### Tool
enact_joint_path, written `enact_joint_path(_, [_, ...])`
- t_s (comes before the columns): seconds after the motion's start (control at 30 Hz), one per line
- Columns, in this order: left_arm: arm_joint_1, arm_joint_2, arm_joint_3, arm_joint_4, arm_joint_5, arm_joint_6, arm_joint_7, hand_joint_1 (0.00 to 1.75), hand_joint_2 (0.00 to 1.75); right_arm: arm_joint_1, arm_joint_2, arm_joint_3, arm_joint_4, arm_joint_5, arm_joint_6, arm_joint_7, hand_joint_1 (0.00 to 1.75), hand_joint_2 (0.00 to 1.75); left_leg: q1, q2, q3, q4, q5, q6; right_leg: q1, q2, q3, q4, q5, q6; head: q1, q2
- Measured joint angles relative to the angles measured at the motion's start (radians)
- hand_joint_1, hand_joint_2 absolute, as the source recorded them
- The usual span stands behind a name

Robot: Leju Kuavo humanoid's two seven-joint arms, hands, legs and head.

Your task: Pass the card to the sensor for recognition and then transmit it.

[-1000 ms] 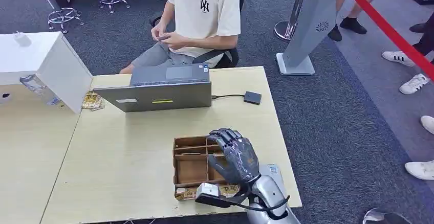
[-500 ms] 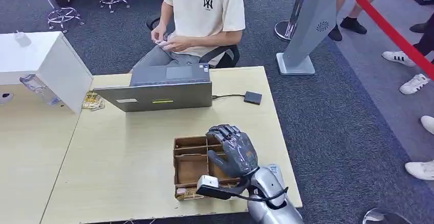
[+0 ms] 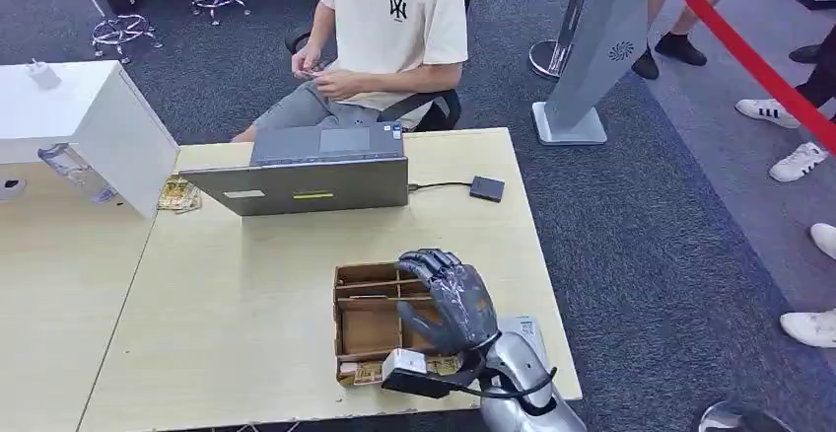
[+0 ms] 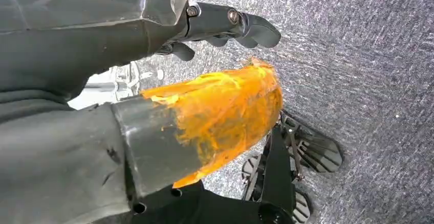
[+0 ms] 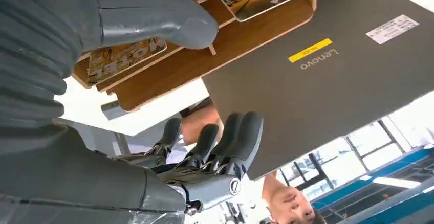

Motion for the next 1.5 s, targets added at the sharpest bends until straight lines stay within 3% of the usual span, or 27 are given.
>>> enact_joint_path(0.1, [0.0, 0.0, 0.0, 0.0, 0.006, 0.002, 0.0, 0.0, 0.0, 0.005, -0.011, 0.012, -0.028, -0.037, 0.023, -0.003, 0.68, 1.75, 0.0, 0.0, 0.0, 0.0, 0.0, 0.0, 0.0, 0.0, 0.0, 0.0, 0.0, 0.0, 0.0, 0.0])
enact_joint_path(0.13, [0.0, 0.0, 0.0, 0.0, 0.007, 0.002, 0.0, 0.0, 0.0, 0.006, -0.014, 0.016, -0.035, -0.043, 0.031, -0.003, 0.77, 1.75, 0.0, 0.0, 0.0, 0.0, 0.0, 0.0, 0.0, 0.0, 0.0, 0.0, 0.0, 0.0, 0.0, 0.0])
enact_joint_path(0.37, [0.0, 0.0, 0.001, 0.0, 0.012, 0.002, -0.003, 0.0, 0.0, 0.013, -0.031, 0.033, -0.062, -0.06, 0.051, -0.004, 0.7, 1.75, 0.0, 0.0, 0.0, 0.0, 0.0, 0.0, 0.0, 0.0, 0.0, 0.0, 0.0, 0.0, 0.0, 0.0])
enact_joint_path(0.43, [0.0, 0.0, 0.001, 0.0, 0.012, 0.002, -0.003, 0.0, 0.0, 0.014, -0.035, 0.034, -0.062, -0.059, 0.05, -0.003, 0.77, 1.75, 0.0, 0.0, 0.0, 0.0, 0.0, 0.0, 0.0, 0.0, 0.0, 0.0, 0.0, 0.0, 0.0, 0.0])
enact_joint_path(0.57, [0.0, 0.0, 0.001, 0.0, 0.012, 0.002, -0.006, 0.0, 0.0, 0.013, -0.041, 0.033, -0.053, -0.057, 0.048, 0.0, 0.7, 1.75, 0.0, 0.0, 0.0, 0.0, 0.0, 0.0, 0.0, 0.0, 0.0, 0.0, 0.0, 0.0, 0.0, 0.0])
enact_joint_path(0.77, [0.0, 0.0, 0.001, 0.0, 0.015, 0.001, -0.01, 0.0, 0.0, 0.007, -0.043, 0.033, -0.024, -0.052, 0.044, 0.003, 0.77, 1.75, 0.0, 0.0, 0.0, 0.0, 0.0, 0.0, 0.0, 0.0, 0.0, 0.0, 0.0, 0.0, 0.0, 0.0])
enact_joint_path(0.9, [0.0, 0.0, 0.001, 0.0, 0.015, 0.001, -0.01, 0.0, 0.0, 0.0, -0.045, 0.031, -0.002, -0.045, 0.038, 0.006, 0.7, 1.75, 0.0, 0.0, 0.0, 0.0, 0.0, 0.0, 0.0, 0.0, 0.0, 0.0, 0.0, 0.0, 0.0, 0.0])
enact_joint_path(1.23, [0.0, 0.0, 0.001, 0.0, 0.022, 0.001, -0.01, 0.0, 0.0, -0.012, -0.047, 0.001, 0.048, -0.035, 0.016, 0.012, 0.73, 1.75, 0.0, 0.0, 0.0, 0.0, 0.0, 0.0, 0.0, 0.0, 0.0, 0.0, 0.0, 0.0, 0.0, 0.0])
enact_joint_path(1.27, [0.0, 0.001, 0.001, 0.0, 0.023, 0.001, -0.01, 0.0, 0.0, -0.013, -0.047, -0.002, 0.052, -0.034, 0.014, 0.012, 0.8, 1.75, 0.0, 0.0, 0.0, 0.0, 0.0, 0.0, 0.0, 0.0, 0.0, 0.0, 0.0, 0.0, 0.0, 0.0])
enact_joint_path(1.47, [0.0, 0.005, 0.001, 0.0, 0.026, 0.001, -0.01, 0.0, 0.0, -0.015, -0.055, -0.029, 0.061, -0.024, 0.002, 0.018, 0.7, 1.75, 0.0, 0.0, 0.0, 0.0, 0.0, 0.0, 0.0, 0.0, 0.0, 0.0, 0.0, 0.0, 0.0, 0.0])
enact_joint_path(1.5, [0.0, 0.005, 0.001, 0.0, 0.026, 0.001, -0.01, 0.0, 0.0, -0.014, -0.056, -0.032, 0.061, -0.024, 0.0, 0.018, 0.75, 1.75, 0.0, 0.0, 0.0, 0.0, 0.0, 0.0, 0.0, 0.0, 0.0, 0.0, 0.0, 0.0, 0.0, 0.0])
